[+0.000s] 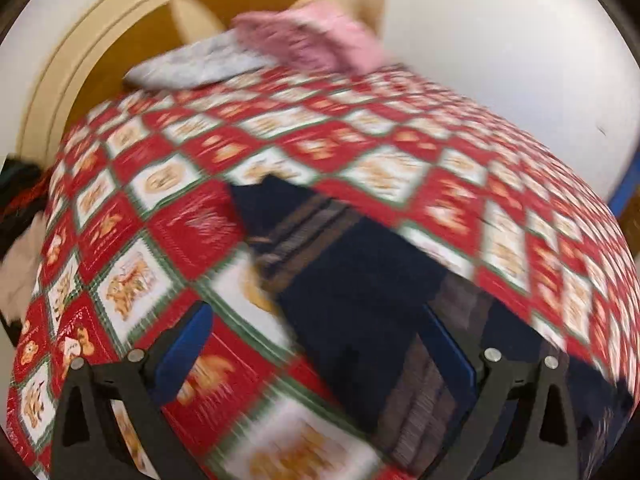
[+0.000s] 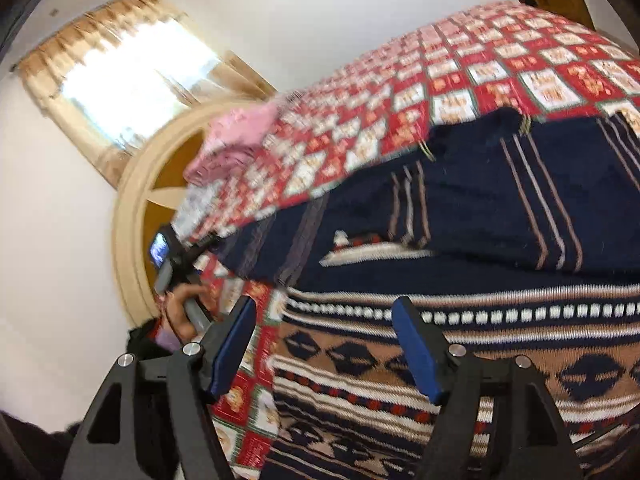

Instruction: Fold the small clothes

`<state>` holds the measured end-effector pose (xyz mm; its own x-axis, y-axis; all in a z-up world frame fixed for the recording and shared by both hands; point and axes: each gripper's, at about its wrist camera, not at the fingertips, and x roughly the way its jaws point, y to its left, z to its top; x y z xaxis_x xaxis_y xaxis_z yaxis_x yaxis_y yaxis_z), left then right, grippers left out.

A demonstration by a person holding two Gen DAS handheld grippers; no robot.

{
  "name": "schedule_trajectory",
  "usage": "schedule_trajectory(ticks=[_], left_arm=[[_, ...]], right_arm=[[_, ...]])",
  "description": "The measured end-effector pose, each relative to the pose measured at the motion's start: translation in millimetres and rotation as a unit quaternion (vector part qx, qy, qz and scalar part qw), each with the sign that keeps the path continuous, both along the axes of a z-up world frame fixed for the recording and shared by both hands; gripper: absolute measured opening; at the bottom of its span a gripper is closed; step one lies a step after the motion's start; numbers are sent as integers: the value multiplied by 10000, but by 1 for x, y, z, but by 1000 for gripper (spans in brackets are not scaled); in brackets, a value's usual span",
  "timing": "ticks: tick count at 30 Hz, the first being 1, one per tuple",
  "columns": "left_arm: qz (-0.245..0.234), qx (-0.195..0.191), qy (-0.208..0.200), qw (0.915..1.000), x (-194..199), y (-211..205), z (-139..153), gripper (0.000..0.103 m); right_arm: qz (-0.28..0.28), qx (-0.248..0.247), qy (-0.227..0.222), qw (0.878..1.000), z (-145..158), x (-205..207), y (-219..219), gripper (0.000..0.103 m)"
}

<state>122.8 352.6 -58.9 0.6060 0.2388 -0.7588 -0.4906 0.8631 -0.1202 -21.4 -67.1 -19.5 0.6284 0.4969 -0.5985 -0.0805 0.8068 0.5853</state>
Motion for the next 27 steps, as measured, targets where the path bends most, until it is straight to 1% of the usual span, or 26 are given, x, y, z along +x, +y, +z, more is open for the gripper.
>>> schedule_trajectory(ticks=[3, 4, 6, 7, 8, 9, 10, 11, 12, 14, 15, 16, 17, 18, 19, 20, 22, 25, 27], left_arm=[[245, -315, 304, 9987, 23, 26, -21, 103], [291, -333, 386, 9983, 30, 30, -27, 103], [370, -286, 614, 9970, 42, 34, -40, 103], [394, -164, 623, 9971, 45, 31, -43, 103], [394, -18, 530, 9978, 45, 27, -42, 102], [349, 86, 480, 9982, 46, 23, -41, 100], [258, 164, 455, 9985, 48, 17, -41, 93], [181, 218, 411, 9988, 49, 14, -40, 83], [90, 255, 365, 9990, 50, 11, -39, 77], [-104, 293, 322, 9990, 53, 6, -37, 55], [-162, 305, 309, 9989, 53, 4, -36, 52], [-189, 338, 312, 9988, 54, 4, -34, 45], [-242, 330, 295, 9987, 55, 4, -33, 28], [-291, 284, 282, 9988, 55, 3, -32, 22], [-312, 243, 270, 9989, 54, 2, -30, 18], [-311, 224, 254, 9989, 54, 2, -27, 16], [-378, 141, 112, 9991, 50, -3, -19, 15], [-459, 122, -110, 9988, 41, -15, -3, 15], [-599, 103, -325, 9976, 34, -31, 15, 15]], right_arm=[[-102, -324, 175, 9993, -7, 3, 0, 71], [-118, -414, 208, 9989, -7, 1, -1, 71], [-106, -552, 220, 9982, -9, 5, -1, 71], [-85, -618, 220, 9978, -9, 7, 0, 71], [-36, -703, 211, 9973, -8, 8, 3, 71], [-1, -756, 206, 9969, -9, 10, 6, 71], [29, -782, 204, 9967, -8, 11, 7, 71], [59, -798, 206, 9966, -8, 11, 9, 71], [86, -806, 217, 9965, -8, 11, 11, 71], [99, -796, 240, 9965, -10, 11, 12, 71], [95, -790, 256, 9965, -10, 11, 12, 71], [78, -778, 269, 9966, -11, 10, 10, 71], [46, -767, 272, 9967, -11, 9, 9, 71], [-17, -751, 270, 9968, -10, 8, 6, 71], [-90, -725, 260, 9970, -9, 6, 2, 71], [-186, -681, 246, 9972, -8, 4, -3, 71], [-339, -609, 228, 9973, -7, 1, -12, 71], [-529, -503, 217, 9971, -6, -3, -24, 71], [-707, -445, 204, 9963, -7, -6, -35, 71]])
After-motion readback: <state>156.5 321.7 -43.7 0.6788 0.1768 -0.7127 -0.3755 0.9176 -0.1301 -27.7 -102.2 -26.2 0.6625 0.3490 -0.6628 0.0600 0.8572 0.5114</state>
